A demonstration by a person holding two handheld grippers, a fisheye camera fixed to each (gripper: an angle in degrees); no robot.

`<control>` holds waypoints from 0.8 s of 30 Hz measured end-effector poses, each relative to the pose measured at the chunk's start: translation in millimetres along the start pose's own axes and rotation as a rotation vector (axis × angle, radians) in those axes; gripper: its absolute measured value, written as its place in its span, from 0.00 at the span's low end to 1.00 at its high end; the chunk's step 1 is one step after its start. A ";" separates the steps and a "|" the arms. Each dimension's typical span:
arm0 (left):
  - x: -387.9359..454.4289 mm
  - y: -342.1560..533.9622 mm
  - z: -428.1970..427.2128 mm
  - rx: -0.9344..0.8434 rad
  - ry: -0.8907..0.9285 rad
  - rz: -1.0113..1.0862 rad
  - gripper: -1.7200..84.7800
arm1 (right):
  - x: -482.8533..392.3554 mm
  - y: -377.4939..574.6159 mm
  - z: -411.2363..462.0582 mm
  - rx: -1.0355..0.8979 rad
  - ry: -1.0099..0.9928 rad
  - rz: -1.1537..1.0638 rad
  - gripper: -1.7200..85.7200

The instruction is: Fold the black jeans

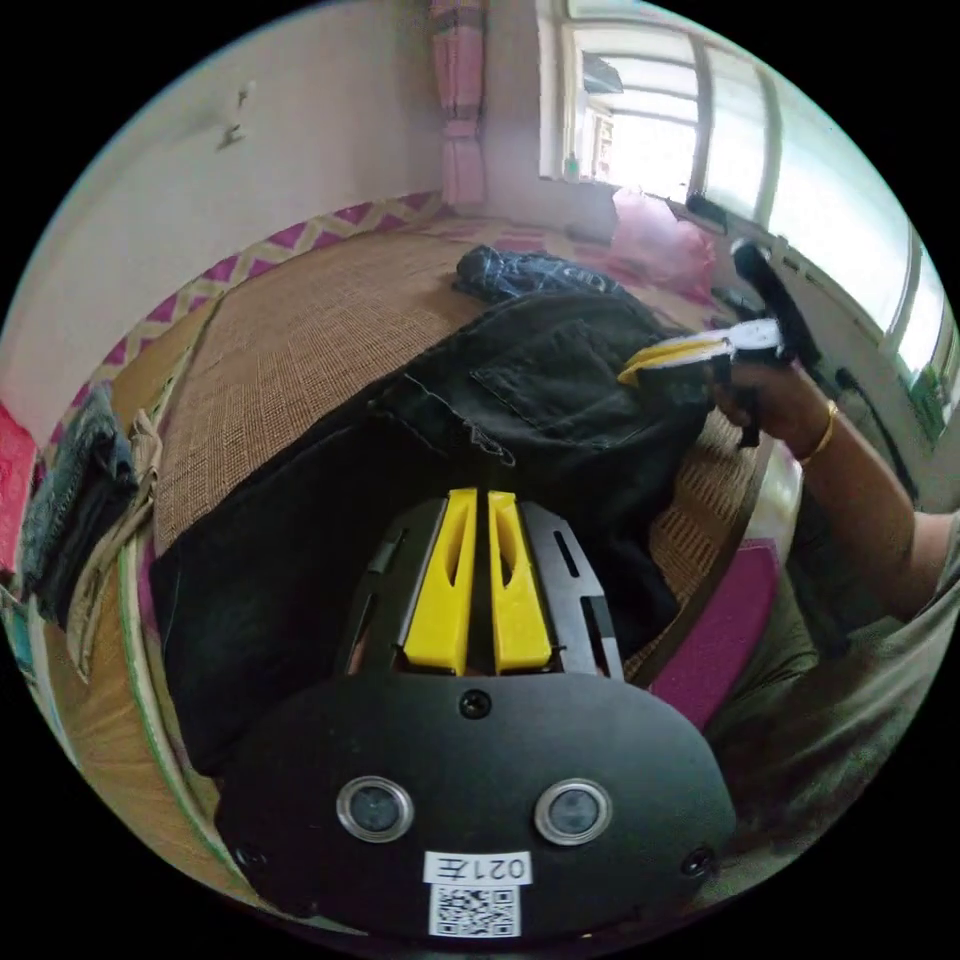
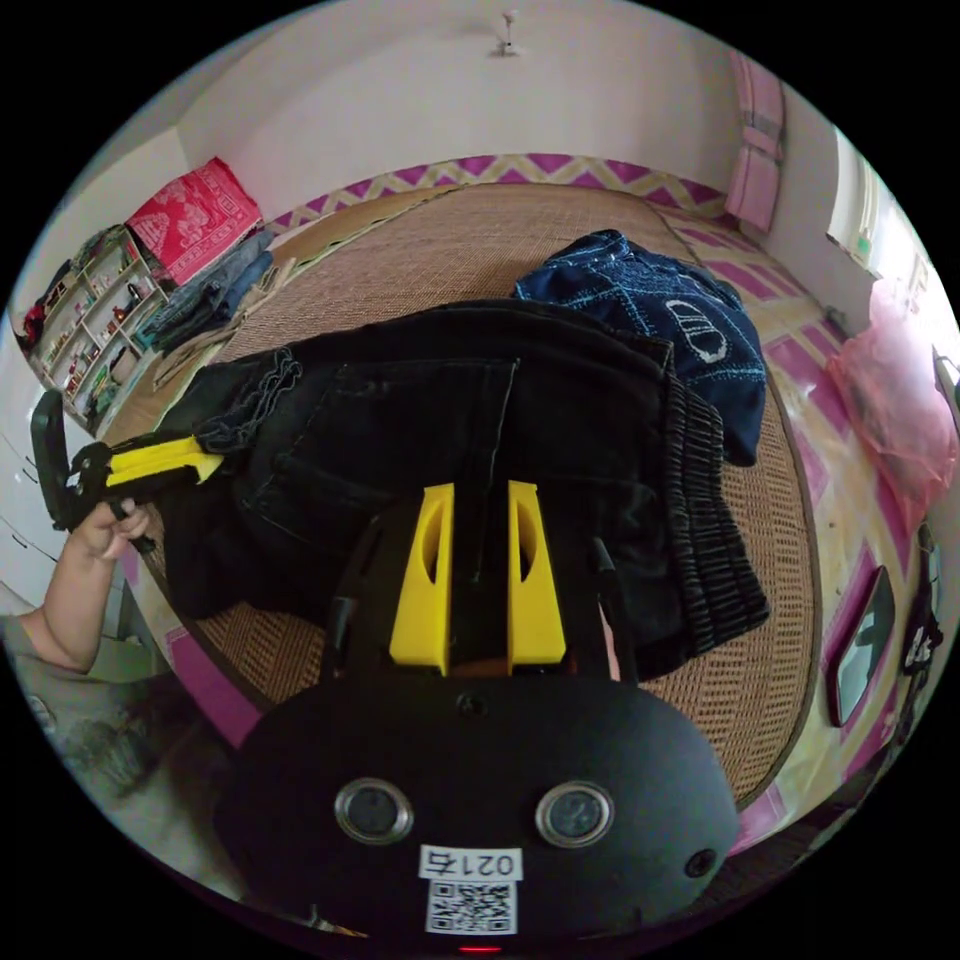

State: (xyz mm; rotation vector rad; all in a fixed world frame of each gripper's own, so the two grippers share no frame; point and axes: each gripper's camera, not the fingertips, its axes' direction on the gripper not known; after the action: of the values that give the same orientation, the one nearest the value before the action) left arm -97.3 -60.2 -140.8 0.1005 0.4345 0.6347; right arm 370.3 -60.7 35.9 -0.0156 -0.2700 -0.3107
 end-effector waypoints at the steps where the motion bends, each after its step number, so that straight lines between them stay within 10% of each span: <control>1: -18.7 3.5 -22.7 0.050 -0.001 -0.039 0.02 | -0.6 -0.5 0.6 -0.001 -0.003 0.001 0.12; 10: -223.4 106.0 -244.4 0.356 -0.307 -0.430 0.01 | -18.0 -4.3 3.5 -0.003 0.047 -0.024 0.12; 16: -354.9 222.2 -278.0 0.245 -0.526 -0.781 0.01 | -29.4 -7.7 3.5 0.001 0.079 -0.012 0.12; 24: -423.9 287.2 -269.6 0.187 -0.368 -0.890 0.01 | -37.2 -15.2 1.7 -0.002 0.080 -0.011 0.12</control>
State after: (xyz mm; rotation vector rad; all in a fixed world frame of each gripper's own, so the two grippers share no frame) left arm -674.5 -92.0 -167.8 0.1819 0.1445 -0.3027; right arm 331.1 -64.0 27.4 -0.0036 -0.1904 -0.3212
